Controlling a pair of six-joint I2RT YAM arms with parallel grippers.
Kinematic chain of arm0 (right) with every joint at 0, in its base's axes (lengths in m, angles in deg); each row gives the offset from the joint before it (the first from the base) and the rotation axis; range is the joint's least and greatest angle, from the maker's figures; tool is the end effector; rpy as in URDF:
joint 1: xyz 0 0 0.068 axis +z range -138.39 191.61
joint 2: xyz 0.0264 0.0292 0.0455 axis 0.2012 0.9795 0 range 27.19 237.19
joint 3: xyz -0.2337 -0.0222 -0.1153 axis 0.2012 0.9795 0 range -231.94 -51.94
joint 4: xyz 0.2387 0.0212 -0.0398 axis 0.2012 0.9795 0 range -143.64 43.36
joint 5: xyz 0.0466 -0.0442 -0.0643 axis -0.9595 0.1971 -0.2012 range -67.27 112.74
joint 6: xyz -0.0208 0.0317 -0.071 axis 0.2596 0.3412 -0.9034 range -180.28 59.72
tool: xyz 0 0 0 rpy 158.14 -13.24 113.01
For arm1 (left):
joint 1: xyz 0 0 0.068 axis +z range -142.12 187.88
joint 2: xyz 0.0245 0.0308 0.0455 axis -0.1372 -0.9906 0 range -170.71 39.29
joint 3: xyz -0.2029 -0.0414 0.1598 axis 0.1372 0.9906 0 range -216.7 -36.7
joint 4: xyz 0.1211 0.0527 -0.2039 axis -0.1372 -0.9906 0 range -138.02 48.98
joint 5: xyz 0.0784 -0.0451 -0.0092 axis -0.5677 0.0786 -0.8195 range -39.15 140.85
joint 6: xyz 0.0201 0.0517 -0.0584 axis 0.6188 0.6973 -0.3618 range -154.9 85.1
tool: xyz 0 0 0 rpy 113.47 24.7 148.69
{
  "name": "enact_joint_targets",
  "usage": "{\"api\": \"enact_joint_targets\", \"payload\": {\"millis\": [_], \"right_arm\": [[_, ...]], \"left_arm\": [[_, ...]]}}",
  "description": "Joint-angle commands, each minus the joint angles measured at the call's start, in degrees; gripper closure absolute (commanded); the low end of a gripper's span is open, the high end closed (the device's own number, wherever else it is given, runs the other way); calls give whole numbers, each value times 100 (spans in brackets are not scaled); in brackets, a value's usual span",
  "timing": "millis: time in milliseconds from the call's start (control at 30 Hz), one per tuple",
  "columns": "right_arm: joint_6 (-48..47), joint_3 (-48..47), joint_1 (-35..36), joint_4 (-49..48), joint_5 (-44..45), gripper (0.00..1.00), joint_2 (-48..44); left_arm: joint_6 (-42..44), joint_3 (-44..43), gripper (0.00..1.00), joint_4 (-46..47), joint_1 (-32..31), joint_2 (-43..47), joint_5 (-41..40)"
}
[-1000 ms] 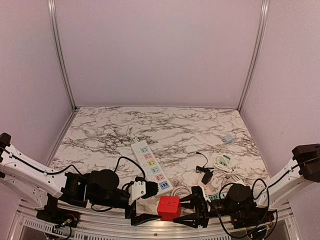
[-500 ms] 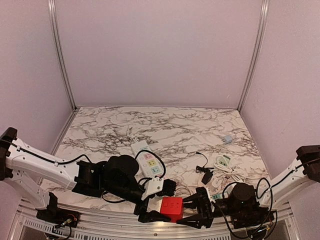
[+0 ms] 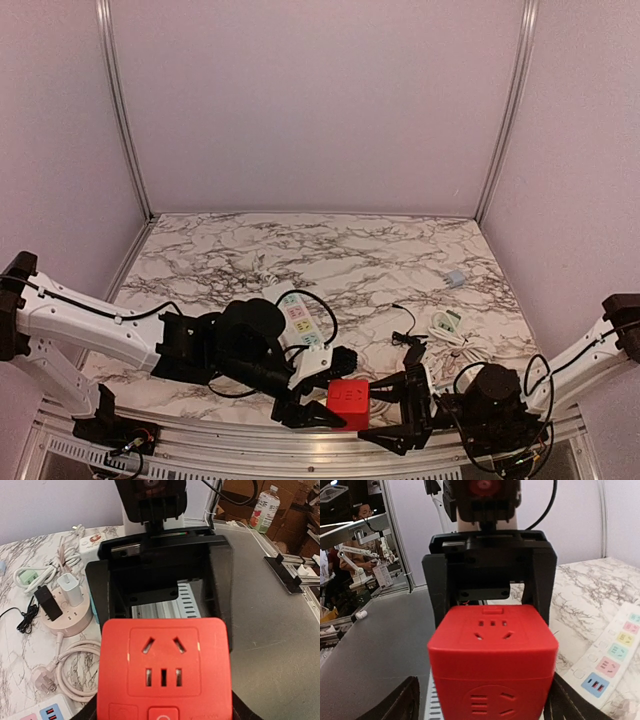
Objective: Insert the plug
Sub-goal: Pass from the right arm to the left
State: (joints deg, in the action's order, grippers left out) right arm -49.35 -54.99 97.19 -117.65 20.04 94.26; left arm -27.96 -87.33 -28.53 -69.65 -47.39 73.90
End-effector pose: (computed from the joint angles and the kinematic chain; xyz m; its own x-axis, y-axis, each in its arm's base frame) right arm 0.0135 0.2172 0.1697 -0.1897 0.0056 -0.9818 -0.9814 0.0295 0.1898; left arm 0.0487 -0.3470 0.2263 0.0322 0.3690 -0.9289 0.9792 -0.1978 -0.0446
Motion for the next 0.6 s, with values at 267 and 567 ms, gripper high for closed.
{"api": "enact_joint_targets", "payload": {"millis": [267,567], "right_arm": [[687,349,7,1255,2798,6,-1554],[828,747,2,1868,3205,5,-2867]], "left_arm": [[-722,-323,100,101,1938,96,-1326],[-720,-1010,100,-277,2505,-1079,-1407]]}}
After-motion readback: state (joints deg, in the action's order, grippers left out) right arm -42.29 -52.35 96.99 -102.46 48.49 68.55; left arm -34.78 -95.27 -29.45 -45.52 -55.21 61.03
